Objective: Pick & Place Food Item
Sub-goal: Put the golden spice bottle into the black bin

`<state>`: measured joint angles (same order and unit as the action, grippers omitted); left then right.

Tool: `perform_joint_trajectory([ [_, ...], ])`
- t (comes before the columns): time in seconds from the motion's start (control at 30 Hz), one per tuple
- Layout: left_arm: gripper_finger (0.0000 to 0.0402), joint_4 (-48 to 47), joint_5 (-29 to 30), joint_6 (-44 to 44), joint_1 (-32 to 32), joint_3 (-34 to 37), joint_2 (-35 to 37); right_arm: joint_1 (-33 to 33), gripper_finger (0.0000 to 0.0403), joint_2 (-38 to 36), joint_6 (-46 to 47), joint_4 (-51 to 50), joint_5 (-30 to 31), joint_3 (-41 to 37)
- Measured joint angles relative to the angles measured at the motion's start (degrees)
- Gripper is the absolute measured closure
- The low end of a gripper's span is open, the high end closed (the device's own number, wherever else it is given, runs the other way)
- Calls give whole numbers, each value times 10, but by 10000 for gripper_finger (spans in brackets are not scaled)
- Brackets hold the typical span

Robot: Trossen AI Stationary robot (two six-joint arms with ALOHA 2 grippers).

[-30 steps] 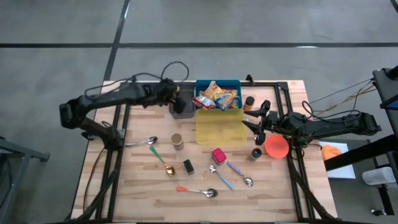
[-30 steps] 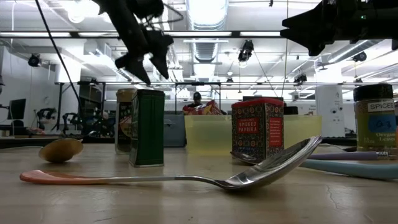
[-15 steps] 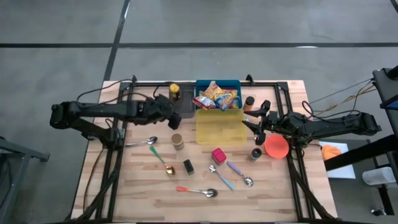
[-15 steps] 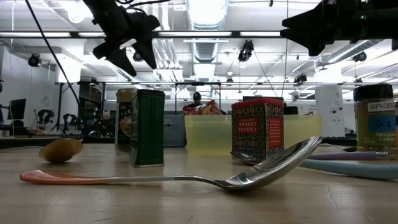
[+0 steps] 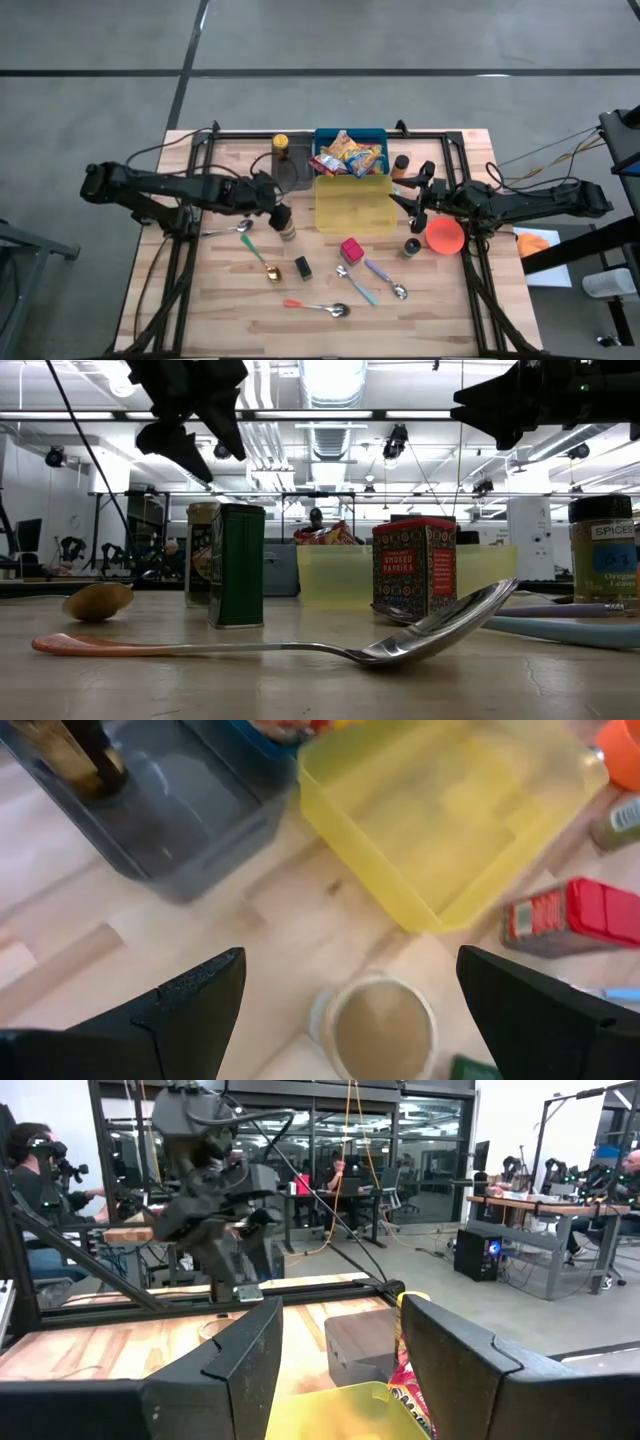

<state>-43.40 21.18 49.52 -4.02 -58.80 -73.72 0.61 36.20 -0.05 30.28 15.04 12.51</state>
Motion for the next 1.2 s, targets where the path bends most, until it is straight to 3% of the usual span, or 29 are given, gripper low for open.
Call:
perform_joint_trajectory([
  [0.3,36,7,-2,31,-43,4,-25,0,199,0,0,0,0,0],
  [0.67,36,8,-19,26,-52,5,-70,0,199,0,0,0,0,0],
  [1.2,36,50,-28,43,-64,48,-72,0,199,0,0,0,0,0],
])
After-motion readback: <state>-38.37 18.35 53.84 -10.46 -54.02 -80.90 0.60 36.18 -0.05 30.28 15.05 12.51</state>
